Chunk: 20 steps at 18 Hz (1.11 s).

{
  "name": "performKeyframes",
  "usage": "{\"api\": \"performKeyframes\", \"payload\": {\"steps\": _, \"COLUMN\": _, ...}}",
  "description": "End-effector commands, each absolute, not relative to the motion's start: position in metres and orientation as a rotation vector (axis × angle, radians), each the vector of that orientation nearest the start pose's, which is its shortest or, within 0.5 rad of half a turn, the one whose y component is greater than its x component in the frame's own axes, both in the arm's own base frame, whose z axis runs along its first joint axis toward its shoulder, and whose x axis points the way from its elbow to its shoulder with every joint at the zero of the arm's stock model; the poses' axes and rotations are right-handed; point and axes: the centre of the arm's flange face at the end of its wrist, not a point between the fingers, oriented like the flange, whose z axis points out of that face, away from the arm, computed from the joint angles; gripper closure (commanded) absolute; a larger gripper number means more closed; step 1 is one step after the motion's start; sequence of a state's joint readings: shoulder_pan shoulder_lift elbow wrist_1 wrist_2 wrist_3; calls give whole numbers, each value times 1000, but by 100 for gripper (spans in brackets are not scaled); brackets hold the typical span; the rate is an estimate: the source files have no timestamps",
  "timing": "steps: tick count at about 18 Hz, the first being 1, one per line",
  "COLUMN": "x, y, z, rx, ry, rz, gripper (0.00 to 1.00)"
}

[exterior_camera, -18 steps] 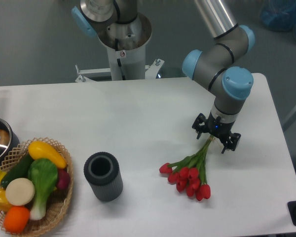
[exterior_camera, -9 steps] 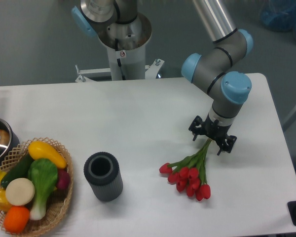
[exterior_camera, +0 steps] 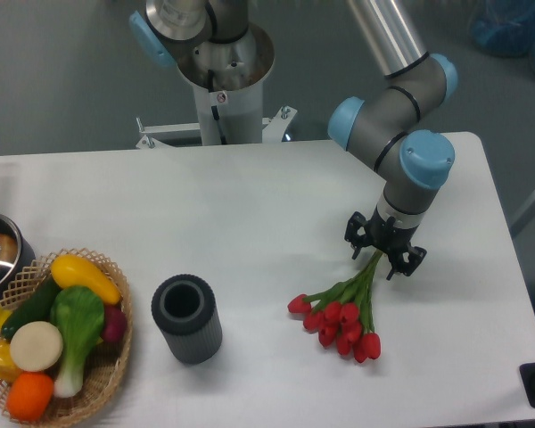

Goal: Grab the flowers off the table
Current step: 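Lower the gripper around the stems and close it on them, then lift the gripped red tulips up off the table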

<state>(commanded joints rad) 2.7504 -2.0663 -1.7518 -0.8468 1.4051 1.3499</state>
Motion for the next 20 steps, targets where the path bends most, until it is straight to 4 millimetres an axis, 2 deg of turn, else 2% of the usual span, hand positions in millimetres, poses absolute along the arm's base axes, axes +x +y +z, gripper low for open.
{"api": "performKeyframes", "payload": {"steps": 3, "x": -509, "y": 372, "z": 198, "rx": -2959, "ry": 256, "rz": -4, "gripper": 73}}
{"api": "performKeyframes", "payload": {"steps": 5, "x": -509, "y": 372, "z": 198, "rx": -2960, "ry": 256, "rz": -6, "gripper": 77}}
{"api": "performKeyframes", "payload": {"steps": 12, "x": -511, "y": 372, "z": 203, "rx": -2955, "ry": 253, "rz": 8, "gripper": 79}}
{"api": "performKeyframes", "payload": {"steps": 15, "x": -515, "y": 374, "z": 218, "rx": -2945, "ry": 233, "rz": 43, "gripper": 79}}
{"api": "performKeyframes", "payload": {"steps": 18, "x": -515, "y": 378, "z": 247, "rx": -2927, "ry": 164, "rz": 107, "gripper": 79}}
{"api": "performKeyframes", "payload": {"steps": 20, "x": -509, "y": 391, "z": 269, "rx": -2902, "ry": 148, "rz": 148, "gripper": 79}}
